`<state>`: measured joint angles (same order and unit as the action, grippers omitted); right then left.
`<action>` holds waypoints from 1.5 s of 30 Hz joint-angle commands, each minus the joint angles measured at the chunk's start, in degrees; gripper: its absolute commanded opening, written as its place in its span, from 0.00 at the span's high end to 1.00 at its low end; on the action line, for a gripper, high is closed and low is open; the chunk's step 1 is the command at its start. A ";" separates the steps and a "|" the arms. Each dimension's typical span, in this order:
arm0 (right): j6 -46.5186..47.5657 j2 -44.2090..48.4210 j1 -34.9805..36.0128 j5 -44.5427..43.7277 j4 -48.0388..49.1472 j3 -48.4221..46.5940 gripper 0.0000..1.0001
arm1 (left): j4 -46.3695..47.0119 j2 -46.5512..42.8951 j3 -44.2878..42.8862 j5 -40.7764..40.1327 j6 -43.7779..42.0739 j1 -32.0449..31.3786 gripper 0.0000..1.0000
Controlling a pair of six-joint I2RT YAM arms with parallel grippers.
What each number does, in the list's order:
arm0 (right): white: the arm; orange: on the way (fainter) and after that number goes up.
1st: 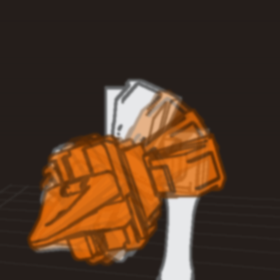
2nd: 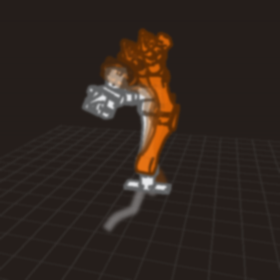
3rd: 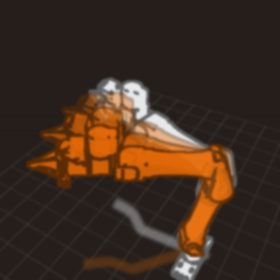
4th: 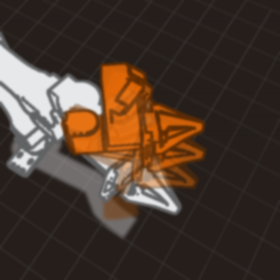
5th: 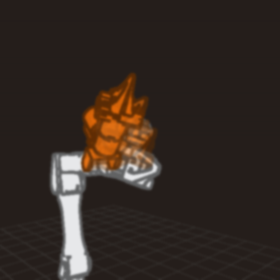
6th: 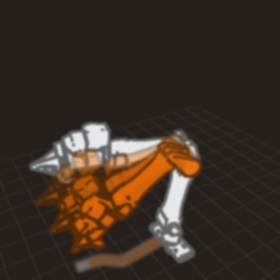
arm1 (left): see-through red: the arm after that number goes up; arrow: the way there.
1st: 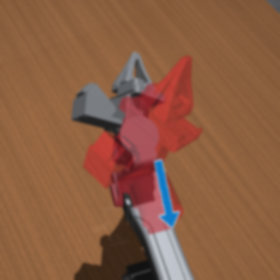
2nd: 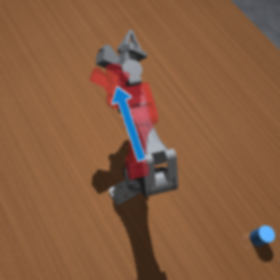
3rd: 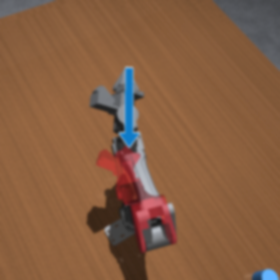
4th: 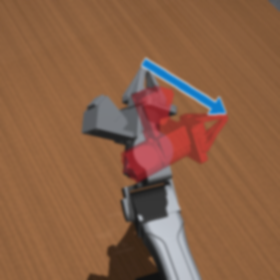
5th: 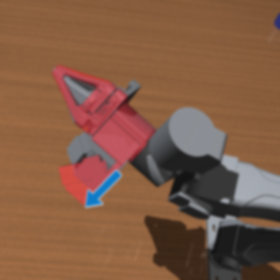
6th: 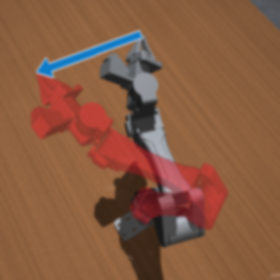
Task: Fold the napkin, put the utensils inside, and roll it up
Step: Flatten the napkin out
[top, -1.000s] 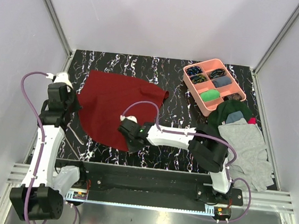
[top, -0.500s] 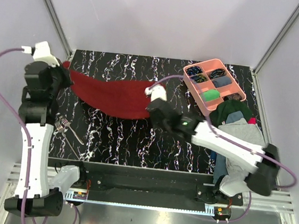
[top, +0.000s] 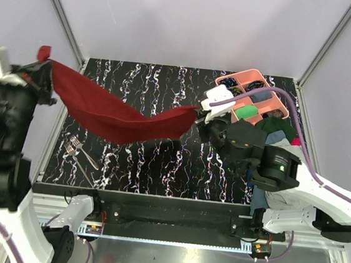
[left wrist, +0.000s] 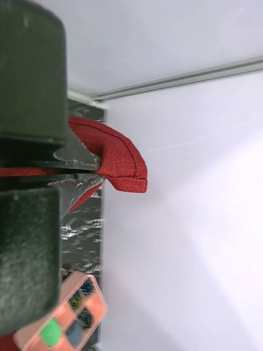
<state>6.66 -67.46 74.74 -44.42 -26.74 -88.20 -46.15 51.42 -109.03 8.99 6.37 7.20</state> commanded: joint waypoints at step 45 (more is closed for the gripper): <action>-9.19 -42.67 -38.37 56.20 8.02 -7.43 0.10 | 13.37 37.64 20.41 -3.53 4.62 -5.18 0.01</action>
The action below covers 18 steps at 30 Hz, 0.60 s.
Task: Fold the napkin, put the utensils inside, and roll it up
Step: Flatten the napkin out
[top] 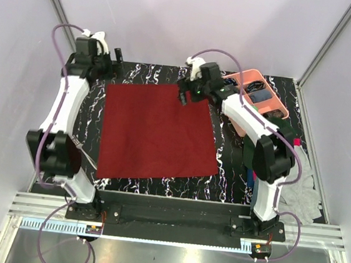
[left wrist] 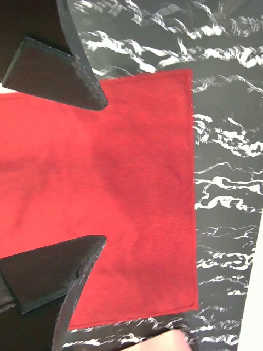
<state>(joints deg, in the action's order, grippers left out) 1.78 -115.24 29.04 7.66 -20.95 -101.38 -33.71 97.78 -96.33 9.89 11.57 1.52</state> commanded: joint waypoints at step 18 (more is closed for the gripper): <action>-11.89 -9.29 36.27 -0.18 9.96 4.00 0.13 | 6.64 -49.88 42.54 -32.74 -4.72 1.29 0.01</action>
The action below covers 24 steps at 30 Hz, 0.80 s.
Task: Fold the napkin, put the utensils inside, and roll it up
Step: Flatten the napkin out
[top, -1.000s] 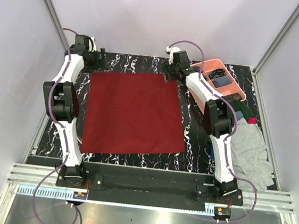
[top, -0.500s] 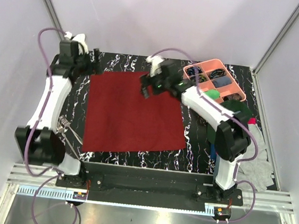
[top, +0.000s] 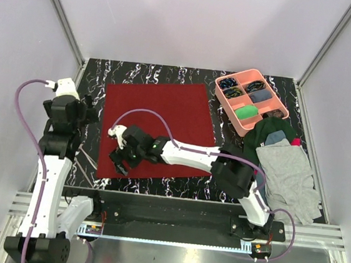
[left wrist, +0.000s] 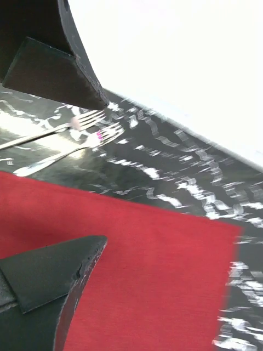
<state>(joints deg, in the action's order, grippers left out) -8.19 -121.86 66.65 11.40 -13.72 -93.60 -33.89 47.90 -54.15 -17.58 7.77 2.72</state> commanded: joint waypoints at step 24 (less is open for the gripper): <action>-3.94 -4.00 -9.08 -4.98 0.44 6.76 0.11 | 6.99 1.05 1.33 -2.19 0.23 0.18 0.01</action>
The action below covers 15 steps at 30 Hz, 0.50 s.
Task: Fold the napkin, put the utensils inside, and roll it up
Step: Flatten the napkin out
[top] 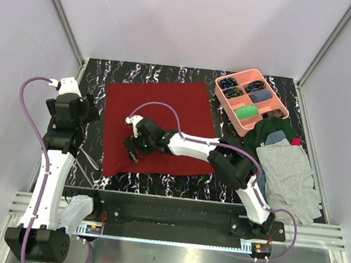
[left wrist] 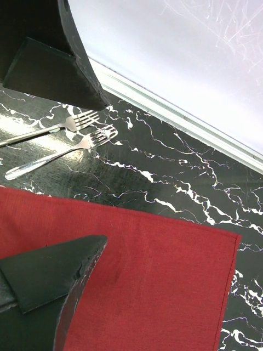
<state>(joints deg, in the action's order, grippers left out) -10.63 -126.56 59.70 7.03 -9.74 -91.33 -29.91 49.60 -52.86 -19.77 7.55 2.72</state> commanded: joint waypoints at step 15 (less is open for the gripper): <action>5.53 8.87 -1.97 -5.07 -4.85 6.43 0.15 | 3.02 -0.56 0.21 1.31 0.71 0.18 0.01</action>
<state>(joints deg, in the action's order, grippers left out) -9.30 -122.63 55.27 6.57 -8.82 -85.58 -29.89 49.60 -52.86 -19.20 7.62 2.72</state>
